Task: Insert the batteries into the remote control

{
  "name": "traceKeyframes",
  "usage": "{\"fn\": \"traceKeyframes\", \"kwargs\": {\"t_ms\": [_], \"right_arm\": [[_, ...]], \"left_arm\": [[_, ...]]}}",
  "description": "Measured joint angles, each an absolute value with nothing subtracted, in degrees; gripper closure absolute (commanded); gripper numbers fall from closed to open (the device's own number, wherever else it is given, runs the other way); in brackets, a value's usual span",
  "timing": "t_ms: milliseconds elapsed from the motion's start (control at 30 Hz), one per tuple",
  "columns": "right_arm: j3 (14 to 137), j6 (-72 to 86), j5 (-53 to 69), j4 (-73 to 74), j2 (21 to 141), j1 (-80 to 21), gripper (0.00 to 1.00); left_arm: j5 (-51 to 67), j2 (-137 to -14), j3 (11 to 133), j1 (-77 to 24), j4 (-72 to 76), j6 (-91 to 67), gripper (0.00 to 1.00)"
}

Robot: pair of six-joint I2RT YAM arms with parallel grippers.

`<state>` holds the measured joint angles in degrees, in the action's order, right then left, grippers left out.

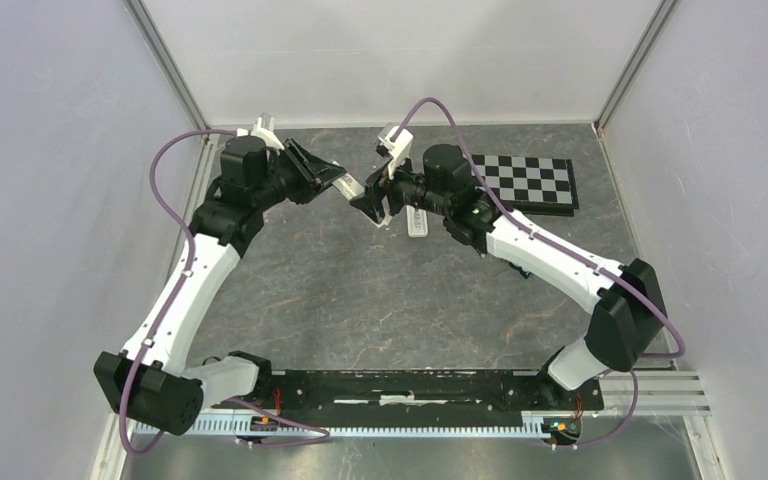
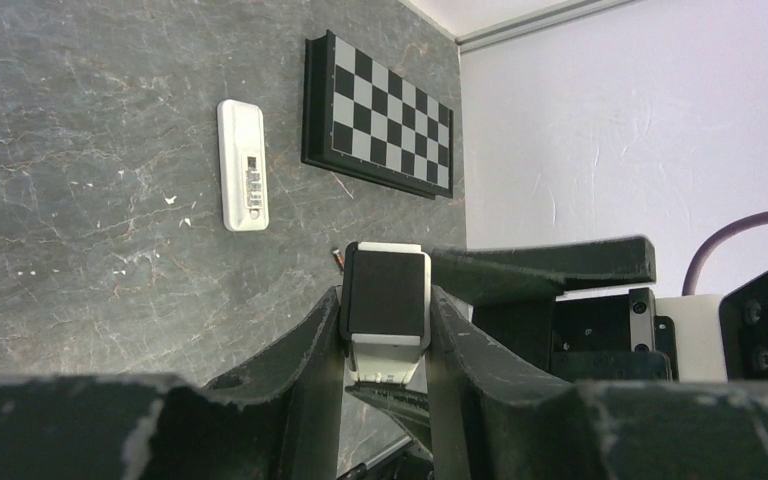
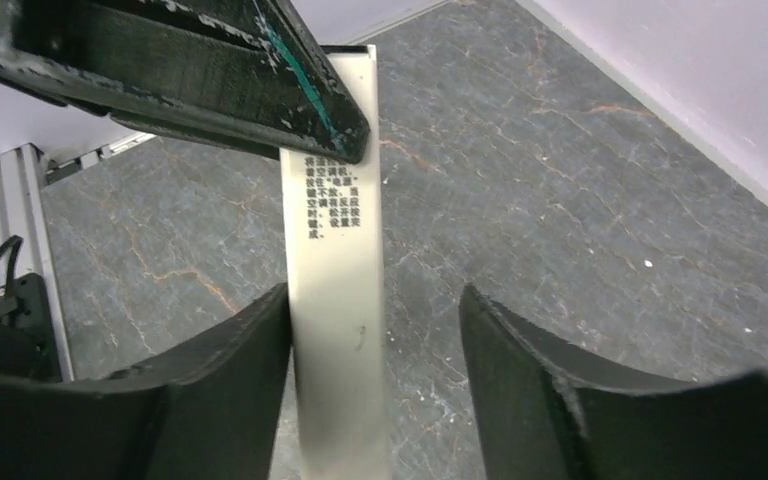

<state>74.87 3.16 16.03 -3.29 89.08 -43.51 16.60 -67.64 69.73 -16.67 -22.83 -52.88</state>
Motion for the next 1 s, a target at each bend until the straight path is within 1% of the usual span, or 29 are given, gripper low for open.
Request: {"fn": "traceKeyframes", "kwargs": {"t_ms": [67,100,133,167,200,267,333,367,400,500,533,667,833,1000], "right_arm": [[77.1,3.2,17.2,-1.7,90.4,-43.6,0.58],[78.0,3.2,17.8,-1.1,91.0,-43.7,0.67],[78.7,3.5,18.4,-0.7,91.5,-43.8,0.73],[79.0,3.3,18.8,-0.5,91.7,-43.9,0.79],[79.1,3.4,19.2,-0.2,91.8,-43.9,0.83],[79.4,3.5,19.6,0.8,91.8,-43.8,0.89],[79.7,3.4,20.0,1.4,91.8,-43.8,0.93],[79.7,3.3,20.5,1.9,91.8,-43.6,0.94],[79.7,3.1,21.2,2.3,91.8,-43.2,0.95],[79.7,2.5,24.7,3.8,91.8,-41.1,0.96],[79.7,2.2,26.7,4.3,91.7,-40.0,0.96],[79.9,0.7,35.2,6.7,91.0,-36.4,0.96],[83.0,-3.6,44.6,12.7,90.8,-35.3,0.97],[83.7,-7.3,51.4,16.5,90.0,-35.7,1.0]], "left_arm": [[16.6,-67.5,69.7,-16.4,-22.6,-52.9,0.98],[16.6,-67.5,69.7,-16.2,-22.5,-52.9,0.97],[16.6,-67.5,69.6,-16.1,-22.3,-52.9,0.95],[16.6,-67.5,69.6,-16.1,-22.2,-52.9,0.87],[16.8,-67.5,69.4,-15.8,-22.2,-52.9,0.71],[18.1,-67.4,69.1,-15.1,-22.1,-52.6,0.42],[20.7,-67.3,68.8,-13.8,-21.5,-50.9,0.2],[22.9,-67.1,68.7,-12.8,-20.7,-49.4,0.14],[25.5,-66.7,68.5,-11.4,-19.6,-47.4,0.11],[34.6,-65.3,68.1,-7.4,-16.8,-39.9,0.09],[38.6,-64.8,67.8,-6.1,-16.3,-34.8,0.09],[51.0,-62.8,64.1,-5.3,-12.8,-21.5,0.1],[65.4,-65.9,61.7,-5.4,-3.6,-17.8,0.13],[71.8,-67.9,59.7,-6.5,2.3,-14.9,0.15]]}}
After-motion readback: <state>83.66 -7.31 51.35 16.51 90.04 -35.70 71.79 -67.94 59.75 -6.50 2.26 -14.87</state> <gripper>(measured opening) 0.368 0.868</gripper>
